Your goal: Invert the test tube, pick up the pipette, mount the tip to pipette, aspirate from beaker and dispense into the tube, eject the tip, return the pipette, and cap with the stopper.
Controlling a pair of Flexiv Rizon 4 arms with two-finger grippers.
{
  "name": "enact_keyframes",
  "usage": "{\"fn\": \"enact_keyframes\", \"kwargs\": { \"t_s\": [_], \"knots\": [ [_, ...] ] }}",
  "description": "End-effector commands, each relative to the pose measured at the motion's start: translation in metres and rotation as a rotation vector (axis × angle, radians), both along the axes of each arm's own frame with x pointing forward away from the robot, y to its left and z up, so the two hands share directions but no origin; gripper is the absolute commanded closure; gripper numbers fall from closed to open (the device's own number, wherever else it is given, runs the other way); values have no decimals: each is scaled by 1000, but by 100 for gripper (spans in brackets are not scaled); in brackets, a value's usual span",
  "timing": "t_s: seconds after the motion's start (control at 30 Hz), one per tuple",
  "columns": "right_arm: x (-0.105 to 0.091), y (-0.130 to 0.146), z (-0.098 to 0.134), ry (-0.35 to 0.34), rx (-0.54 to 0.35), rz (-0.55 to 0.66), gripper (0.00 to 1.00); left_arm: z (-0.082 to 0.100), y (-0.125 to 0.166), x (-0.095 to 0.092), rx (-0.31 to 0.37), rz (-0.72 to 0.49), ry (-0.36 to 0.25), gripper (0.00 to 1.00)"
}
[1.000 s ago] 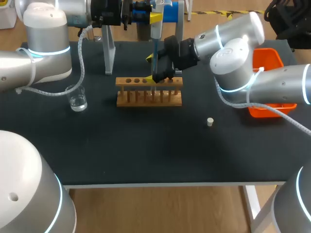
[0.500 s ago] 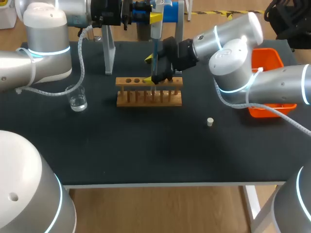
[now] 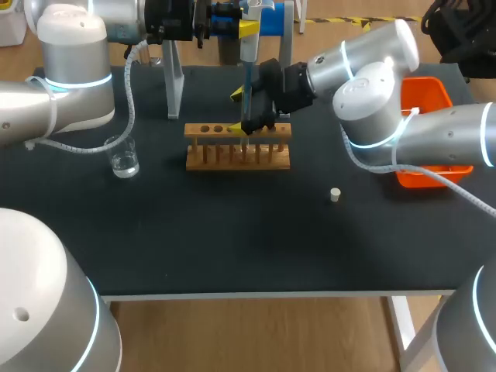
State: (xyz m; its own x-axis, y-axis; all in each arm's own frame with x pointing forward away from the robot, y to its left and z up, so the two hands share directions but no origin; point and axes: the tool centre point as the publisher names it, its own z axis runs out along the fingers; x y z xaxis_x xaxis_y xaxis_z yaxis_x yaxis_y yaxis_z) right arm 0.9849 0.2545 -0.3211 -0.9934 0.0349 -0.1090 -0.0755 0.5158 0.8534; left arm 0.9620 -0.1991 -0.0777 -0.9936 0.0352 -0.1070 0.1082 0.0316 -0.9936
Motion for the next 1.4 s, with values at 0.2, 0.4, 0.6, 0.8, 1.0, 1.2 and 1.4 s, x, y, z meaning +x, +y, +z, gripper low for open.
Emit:
{"fn": "enact_keyframes", "kwargs": {
  "t_s": [0.2,0.4,0.6,0.8,1.0,1.2,1.4],
  "knots": [
    [1,0,0,3,-2,4,0,5,0,-1,5,3,-6,100],
    [1,0,0,3,-2,4,0,8,-1,-3,9,6,-12,100],
    [1,0,0,3,-2,4,0,12,-1,-5,14,9,-19,100],
    [1,0,0,3,-2,4,0,16,-2,-7,19,11,-26,100],
    [1,0,0,3,-2,4,0,21,-4,-9,25,12,-35,100],
    [1,0,0,3,-2,4,0,26,-6,-11,32,12,-42,100],
    [1,0,0,3,-2,4,0,32,-8,-12,42,13,-45,100]
  ]
}}
